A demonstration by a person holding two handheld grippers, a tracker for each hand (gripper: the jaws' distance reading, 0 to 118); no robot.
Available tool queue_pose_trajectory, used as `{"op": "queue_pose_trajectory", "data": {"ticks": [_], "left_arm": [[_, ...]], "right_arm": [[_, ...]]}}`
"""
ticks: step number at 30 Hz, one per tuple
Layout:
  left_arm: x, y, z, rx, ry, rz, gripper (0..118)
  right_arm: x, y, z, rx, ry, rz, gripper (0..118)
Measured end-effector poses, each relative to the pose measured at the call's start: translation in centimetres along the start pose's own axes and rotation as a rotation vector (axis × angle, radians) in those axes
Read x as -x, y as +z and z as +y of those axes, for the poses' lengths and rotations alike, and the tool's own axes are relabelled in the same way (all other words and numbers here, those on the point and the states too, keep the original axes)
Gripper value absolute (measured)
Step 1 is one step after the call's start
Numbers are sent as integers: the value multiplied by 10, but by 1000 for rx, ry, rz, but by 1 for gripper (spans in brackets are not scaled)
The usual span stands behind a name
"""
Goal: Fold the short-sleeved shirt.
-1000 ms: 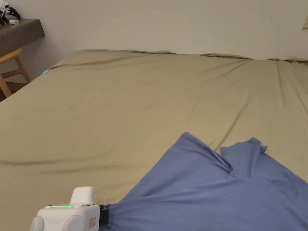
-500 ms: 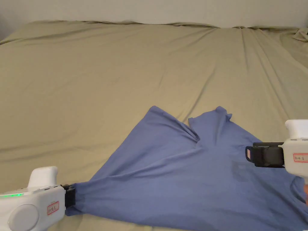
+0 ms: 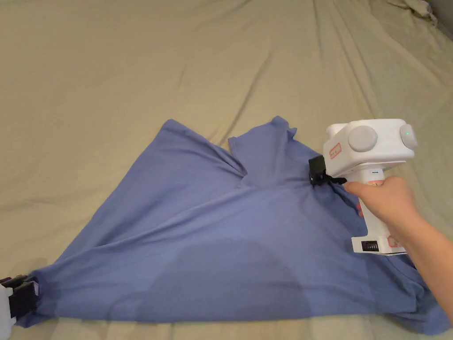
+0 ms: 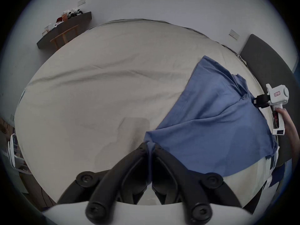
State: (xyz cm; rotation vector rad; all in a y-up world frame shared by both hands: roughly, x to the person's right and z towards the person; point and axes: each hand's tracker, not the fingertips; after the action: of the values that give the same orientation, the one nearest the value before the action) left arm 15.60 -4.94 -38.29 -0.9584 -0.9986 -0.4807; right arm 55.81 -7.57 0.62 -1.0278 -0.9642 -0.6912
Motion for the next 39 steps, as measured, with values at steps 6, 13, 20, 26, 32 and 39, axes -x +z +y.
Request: {"op": "queue_pose_trajectory", "data": {"ticks": [6, 13, 20, 26, 32, 39], "left_arm": [[-20, 15, 18, -57, -51, -36, 2], [-56, 69, 89, -251, -134, -139, 2], [-102, 198, 190, -600, -262, -194, 2], [-125, 305, 285, -817, -310, -135, 2], [-137, 355, 378, -863, -268, -73, 2], [-145, 341, 481, -900, -211, 36, 2]], "right_arm": [[20, 21, -7, -107, 105, -91, 6], [10, 155, -19, -453, 63, 14, 6], [-9, 343, -11, -884, 37, -19, 6], [-43, 464, 31, -1104, -3, -86, 6], [-52, 518, 111, -1166, 6, -72, 6], [-22, 536, 199, -1216, -28, -87, 6]]}}
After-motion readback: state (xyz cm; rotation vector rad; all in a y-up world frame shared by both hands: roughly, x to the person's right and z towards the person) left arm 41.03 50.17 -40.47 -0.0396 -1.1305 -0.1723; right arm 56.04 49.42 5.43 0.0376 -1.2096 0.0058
